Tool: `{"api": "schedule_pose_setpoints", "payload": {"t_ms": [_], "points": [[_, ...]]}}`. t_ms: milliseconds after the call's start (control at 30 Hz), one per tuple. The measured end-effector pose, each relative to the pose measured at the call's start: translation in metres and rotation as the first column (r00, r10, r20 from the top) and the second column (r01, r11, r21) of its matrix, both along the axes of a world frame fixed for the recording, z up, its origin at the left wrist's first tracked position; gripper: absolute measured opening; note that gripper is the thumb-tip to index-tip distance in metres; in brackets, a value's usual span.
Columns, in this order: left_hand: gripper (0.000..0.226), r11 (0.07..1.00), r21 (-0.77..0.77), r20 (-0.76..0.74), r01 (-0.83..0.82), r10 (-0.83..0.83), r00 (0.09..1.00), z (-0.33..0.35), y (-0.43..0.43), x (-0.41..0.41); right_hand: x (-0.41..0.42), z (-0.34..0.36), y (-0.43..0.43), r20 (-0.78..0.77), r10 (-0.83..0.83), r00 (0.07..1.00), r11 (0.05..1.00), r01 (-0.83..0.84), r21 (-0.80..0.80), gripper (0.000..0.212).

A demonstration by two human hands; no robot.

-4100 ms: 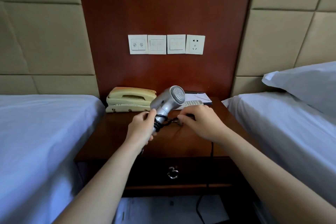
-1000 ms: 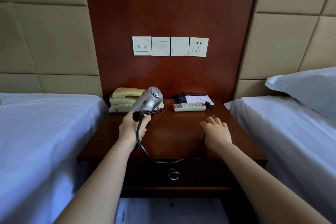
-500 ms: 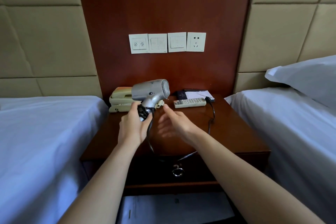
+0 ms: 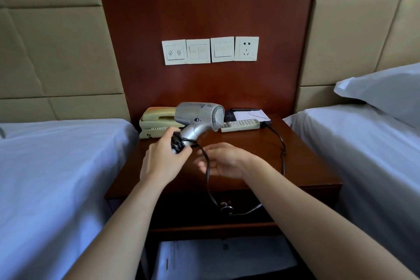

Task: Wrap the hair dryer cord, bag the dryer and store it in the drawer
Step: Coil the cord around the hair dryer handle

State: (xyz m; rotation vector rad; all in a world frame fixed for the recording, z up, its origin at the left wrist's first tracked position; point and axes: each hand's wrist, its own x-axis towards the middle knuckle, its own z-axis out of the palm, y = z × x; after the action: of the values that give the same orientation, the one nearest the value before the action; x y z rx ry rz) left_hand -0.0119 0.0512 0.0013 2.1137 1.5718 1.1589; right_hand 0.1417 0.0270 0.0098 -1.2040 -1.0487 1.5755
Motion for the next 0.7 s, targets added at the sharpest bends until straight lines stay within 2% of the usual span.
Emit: {"api": "schedule_pose_setpoints", "payload": {"t_ms": [100,200,267,367,433,500,600,700], "points": [[0.026,0.997,-0.06,0.097,0.055,-0.049,0.994,0.001,-0.001,0.002,0.0,0.005,0.001,-0.13,-0.017,0.991,1.0,0.015,-0.016,0.019],[0.024,0.989,-0.114,0.207,0.097,-0.072,0.976,-0.003,0.003,0.004,-0.001,0.008,-0.002,-0.104,0.05,0.993,0.999,-0.049,0.01,0.024],[0.02,0.982,-0.144,0.26,0.123,-0.082,0.962,-0.005,0.005,0.005,-0.001,0.007,-0.003,-0.124,0.083,0.989,0.996,-0.079,0.034,0.017],[0.016,0.955,-0.222,0.384,0.195,-0.098,0.918,-0.004,0.004,0.007,0.0,0.006,-0.003,-0.106,0.065,0.992,0.998,-0.063,0.023,0.018],[0.011,0.918,-0.296,0.518,0.263,-0.077,0.852,-0.002,0.004,0.008,0.005,0.005,-0.001,-0.012,-0.009,1.0,1.0,0.009,-0.004,0.022],[0.006,0.881,-0.352,0.628,0.315,-0.027,0.778,0.001,0.005,0.006,0.013,0.004,0.002,0.193,-0.09,0.977,0.996,0.088,0.02,0.022],[0.01,0.85,-0.387,0.708,0.357,0.026,0.706,0.004,0.009,0.0,0.025,0.006,0.003,0.473,-0.221,0.853,0.974,0.164,0.158,0.018],[0.025,0.806,-0.411,0.793,0.426,0.086,0.603,0.003,0.014,-0.003,0.034,0.009,0.001,0.571,-0.3,0.764,0.947,0.165,0.276,0.018]]}}
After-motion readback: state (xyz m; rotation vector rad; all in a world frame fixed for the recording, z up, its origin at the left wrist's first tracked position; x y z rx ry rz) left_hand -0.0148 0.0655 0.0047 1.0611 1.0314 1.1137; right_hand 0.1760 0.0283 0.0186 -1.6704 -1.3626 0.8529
